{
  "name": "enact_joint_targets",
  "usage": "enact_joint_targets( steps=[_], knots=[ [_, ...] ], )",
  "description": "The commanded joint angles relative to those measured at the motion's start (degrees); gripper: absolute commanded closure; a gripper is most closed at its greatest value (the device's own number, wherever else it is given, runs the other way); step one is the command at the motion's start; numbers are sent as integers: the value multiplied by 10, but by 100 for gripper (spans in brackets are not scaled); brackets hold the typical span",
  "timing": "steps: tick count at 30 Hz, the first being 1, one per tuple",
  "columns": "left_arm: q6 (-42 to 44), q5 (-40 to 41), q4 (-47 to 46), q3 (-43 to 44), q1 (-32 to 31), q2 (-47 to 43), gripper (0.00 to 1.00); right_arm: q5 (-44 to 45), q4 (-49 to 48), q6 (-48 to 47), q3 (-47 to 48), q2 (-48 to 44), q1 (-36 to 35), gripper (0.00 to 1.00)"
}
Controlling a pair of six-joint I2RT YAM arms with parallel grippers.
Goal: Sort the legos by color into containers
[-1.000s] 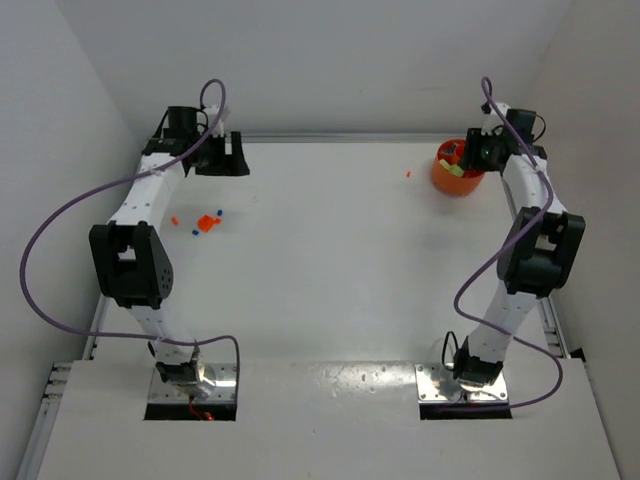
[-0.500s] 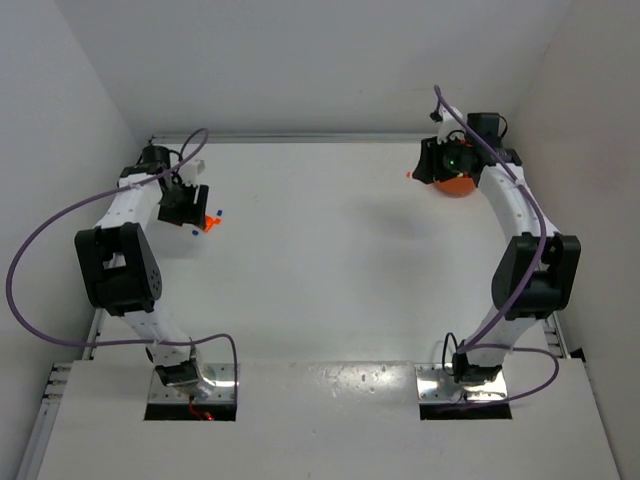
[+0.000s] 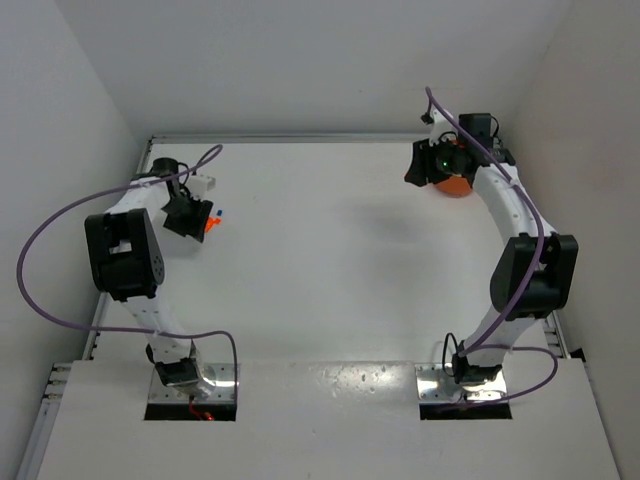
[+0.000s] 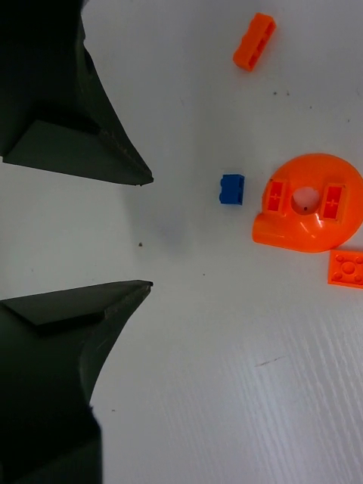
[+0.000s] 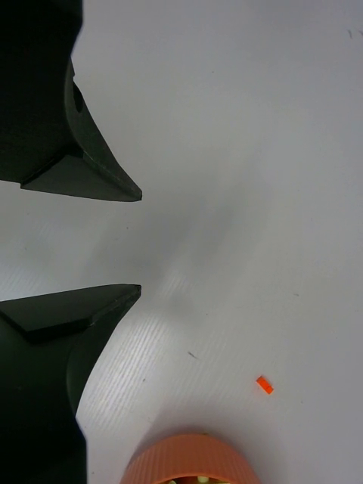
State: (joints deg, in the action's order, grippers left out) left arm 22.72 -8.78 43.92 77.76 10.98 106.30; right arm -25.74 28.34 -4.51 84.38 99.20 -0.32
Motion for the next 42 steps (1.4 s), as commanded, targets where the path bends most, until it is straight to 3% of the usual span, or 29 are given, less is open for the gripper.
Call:
enact_joint_targets(
  steps=[1, 18, 42],
  knots=[
    [26, -12, -16, 26, 4, 27, 41, -7, -10, -3, 29, -3, -6, 51],
    [26, -19, -45, 94, 4, 128, 51, 10, 1, -15, 47, 13, -17, 50],
    [31, -25, -40, 57, 15, 116, 61, 15, 6, -20, 60, 28, -17, 50]
  ],
)
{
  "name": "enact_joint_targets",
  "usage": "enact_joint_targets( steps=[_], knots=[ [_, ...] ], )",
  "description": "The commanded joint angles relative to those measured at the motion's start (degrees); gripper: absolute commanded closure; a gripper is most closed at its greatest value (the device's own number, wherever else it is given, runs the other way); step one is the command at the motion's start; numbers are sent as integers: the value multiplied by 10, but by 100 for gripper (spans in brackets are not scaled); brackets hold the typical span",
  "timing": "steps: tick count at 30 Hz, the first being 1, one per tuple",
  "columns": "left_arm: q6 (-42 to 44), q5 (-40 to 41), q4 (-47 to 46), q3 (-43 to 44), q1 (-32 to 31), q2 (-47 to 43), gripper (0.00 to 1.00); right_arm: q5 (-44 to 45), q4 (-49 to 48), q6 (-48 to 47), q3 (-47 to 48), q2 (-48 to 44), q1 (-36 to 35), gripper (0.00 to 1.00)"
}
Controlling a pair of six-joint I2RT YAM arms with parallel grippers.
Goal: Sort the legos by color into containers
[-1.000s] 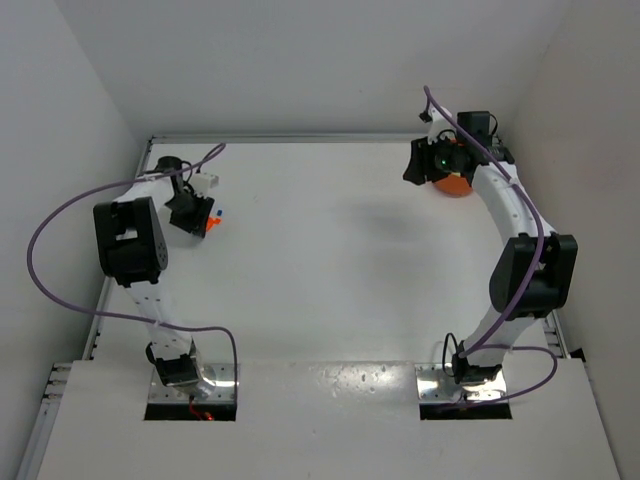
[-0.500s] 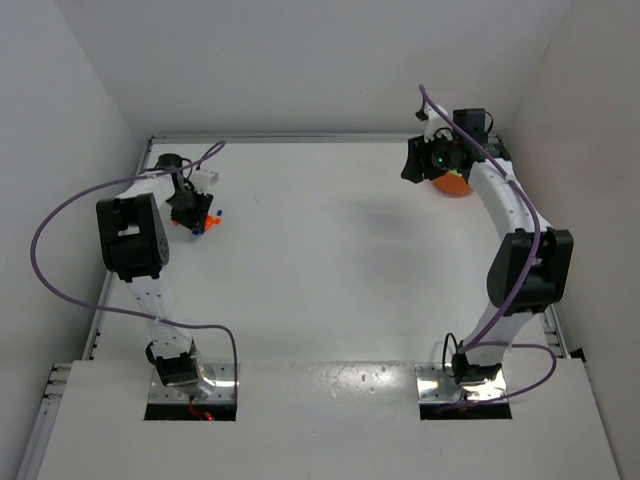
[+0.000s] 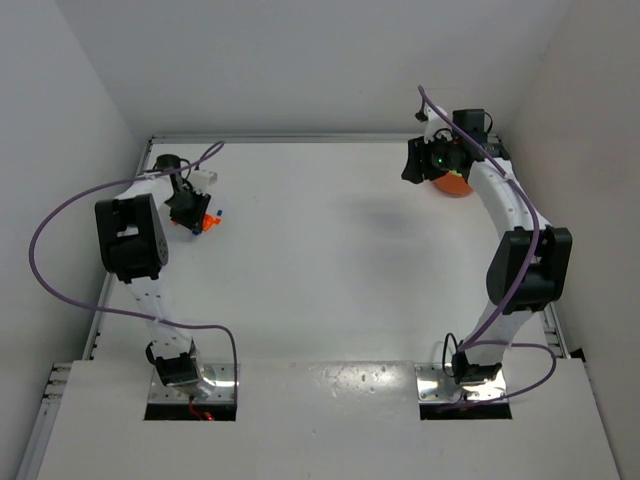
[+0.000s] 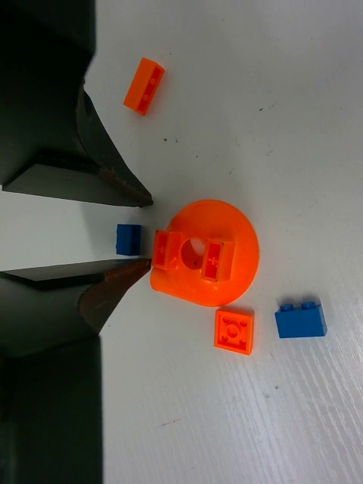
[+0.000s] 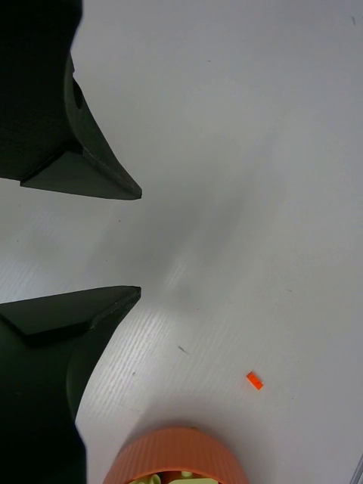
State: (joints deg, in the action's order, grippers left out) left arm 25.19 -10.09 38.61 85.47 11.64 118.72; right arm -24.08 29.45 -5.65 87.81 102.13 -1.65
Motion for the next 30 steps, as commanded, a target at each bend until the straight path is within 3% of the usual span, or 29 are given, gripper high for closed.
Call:
enact_joint_targets(
  steps=[1, 18, 26, 30],
  knots=[
    [6, -12, 13, -21, 8, -8, 61, -2, -5, -9, 25, -1, -4, 50],
    [12, -22, 13, -64, 8, -18, 61, -2, -5, -9, 20, -6, -4, 50],
    [6, -33, 13, -53, 8, -6, 79, -2, -5, -9, 20, -6, -4, 50],
    [14, -114, 31, -59, 8, -51, 81, -41, -5, -3, 15, -6, -9, 50]
  ],
)
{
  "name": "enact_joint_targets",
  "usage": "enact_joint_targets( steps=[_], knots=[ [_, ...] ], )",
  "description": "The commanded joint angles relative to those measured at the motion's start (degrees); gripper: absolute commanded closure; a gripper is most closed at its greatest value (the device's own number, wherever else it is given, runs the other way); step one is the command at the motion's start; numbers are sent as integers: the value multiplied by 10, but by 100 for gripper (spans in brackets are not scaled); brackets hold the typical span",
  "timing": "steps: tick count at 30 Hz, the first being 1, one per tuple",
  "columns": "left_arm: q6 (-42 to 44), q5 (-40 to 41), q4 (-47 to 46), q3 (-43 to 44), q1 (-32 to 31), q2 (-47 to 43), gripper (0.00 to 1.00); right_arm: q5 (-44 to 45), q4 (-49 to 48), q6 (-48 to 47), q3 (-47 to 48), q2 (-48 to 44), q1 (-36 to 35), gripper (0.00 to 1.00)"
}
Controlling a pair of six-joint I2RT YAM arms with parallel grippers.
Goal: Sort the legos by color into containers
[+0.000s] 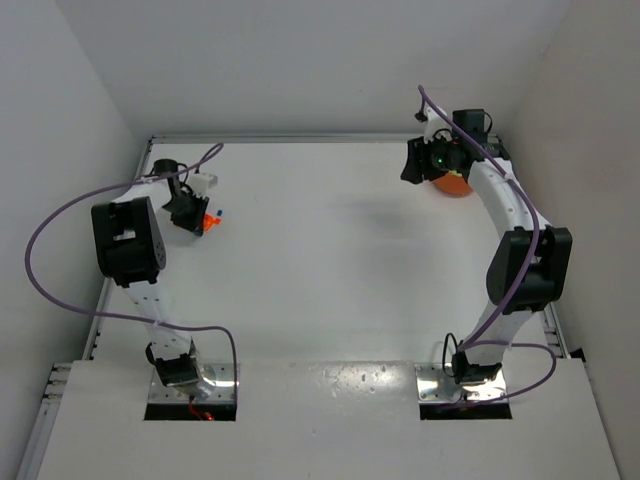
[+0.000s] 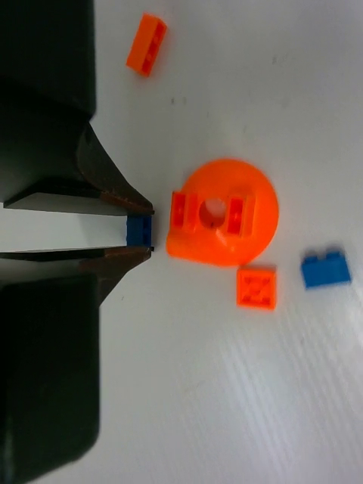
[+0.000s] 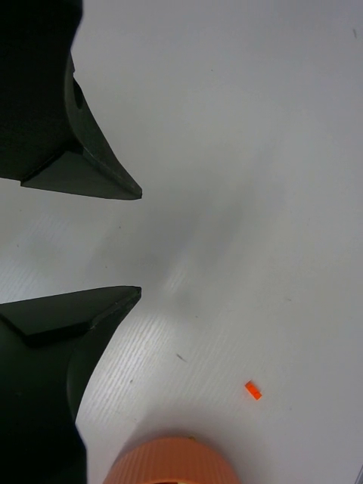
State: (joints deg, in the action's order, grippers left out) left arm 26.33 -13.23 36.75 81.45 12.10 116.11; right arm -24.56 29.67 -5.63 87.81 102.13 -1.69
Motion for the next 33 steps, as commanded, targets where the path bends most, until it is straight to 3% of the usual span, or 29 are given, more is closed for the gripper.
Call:
enact_joint_targets(
  steps=[1, 4, 5, 9, 17, 26, 33],
  knots=[
    [7, -114, 57, -19, 4, -38, 81, -53, -8, 3, 15, -6, -9, 50],
    [-36, -263, 63, 14, 4, -87, 84, -107, -18, 9, -7, -26, -16, 50],
    [-92, -339, 63, 28, 4, -93, 87, -118, -24, 17, -18, -26, -25, 50],
    [-246, -510, 47, 101, -18, -78, 88, -181, -86, 23, -51, -55, -55, 50],
    [-544, -657, -166, 33, -76, -99, 89, -236, -297, 49, -123, -82, -146, 54],
    [-586, -735, -173, 27, -109, -93, 92, -214, -534, 49, -208, -71, -230, 56],
    [-579, -784, -168, 8, -131, -99, 94, -219, -593, 39, -220, -60, -277, 58]
  ],
)
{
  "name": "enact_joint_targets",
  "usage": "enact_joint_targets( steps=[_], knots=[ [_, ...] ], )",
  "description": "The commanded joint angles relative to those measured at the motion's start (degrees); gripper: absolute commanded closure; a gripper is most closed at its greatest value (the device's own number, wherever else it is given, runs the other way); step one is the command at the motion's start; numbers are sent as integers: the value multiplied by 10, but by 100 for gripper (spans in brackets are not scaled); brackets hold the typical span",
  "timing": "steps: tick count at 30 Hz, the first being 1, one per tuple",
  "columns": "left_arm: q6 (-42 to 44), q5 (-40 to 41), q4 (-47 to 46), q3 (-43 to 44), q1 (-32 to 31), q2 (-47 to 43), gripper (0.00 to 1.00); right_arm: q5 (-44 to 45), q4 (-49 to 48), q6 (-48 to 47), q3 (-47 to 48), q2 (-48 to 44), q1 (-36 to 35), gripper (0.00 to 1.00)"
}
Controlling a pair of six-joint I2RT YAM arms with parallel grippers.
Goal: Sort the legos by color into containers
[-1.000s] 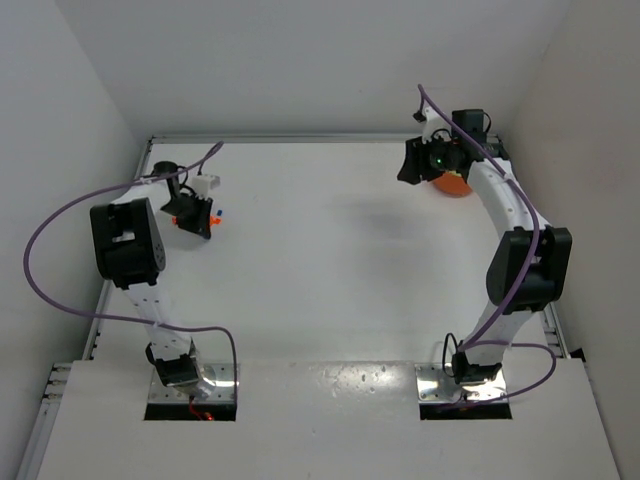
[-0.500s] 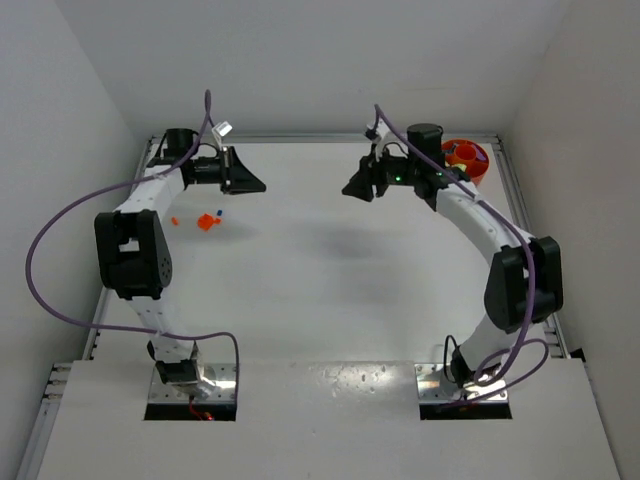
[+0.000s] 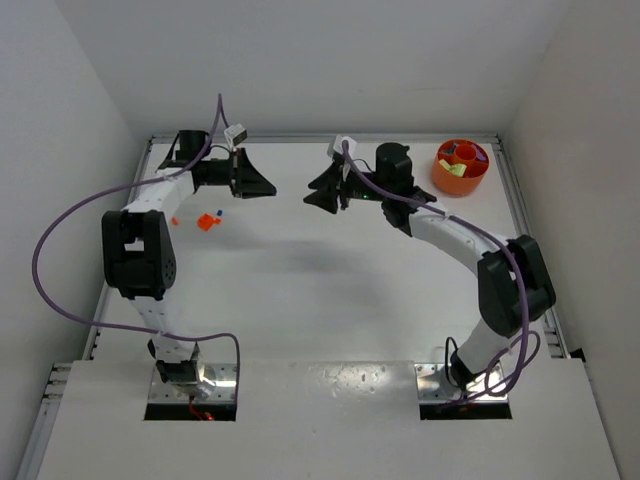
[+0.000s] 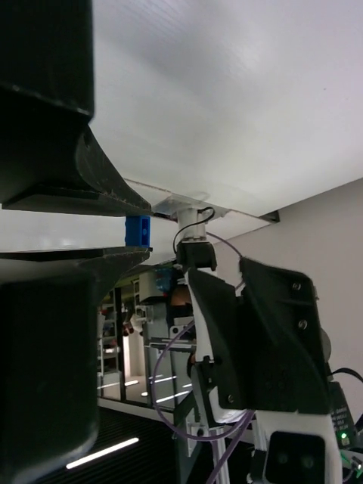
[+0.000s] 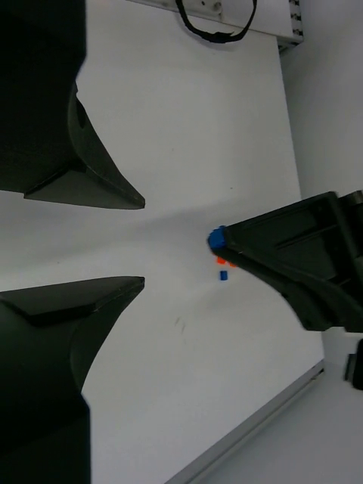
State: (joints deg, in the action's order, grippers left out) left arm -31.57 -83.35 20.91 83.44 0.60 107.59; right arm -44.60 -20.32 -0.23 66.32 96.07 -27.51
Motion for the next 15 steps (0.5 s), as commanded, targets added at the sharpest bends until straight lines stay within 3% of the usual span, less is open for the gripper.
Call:
enact_joint_targets(
  steps=[1, 15],
  knots=[
    [7, -83, 10, -12, -16, -13, 94, -19, -103, -21, -5, 1, -18, 59],
    [26, -90, 27, -17, -56, -25, 95, -23, -66, -92, -1, 11, -55, 59]
  ],
)
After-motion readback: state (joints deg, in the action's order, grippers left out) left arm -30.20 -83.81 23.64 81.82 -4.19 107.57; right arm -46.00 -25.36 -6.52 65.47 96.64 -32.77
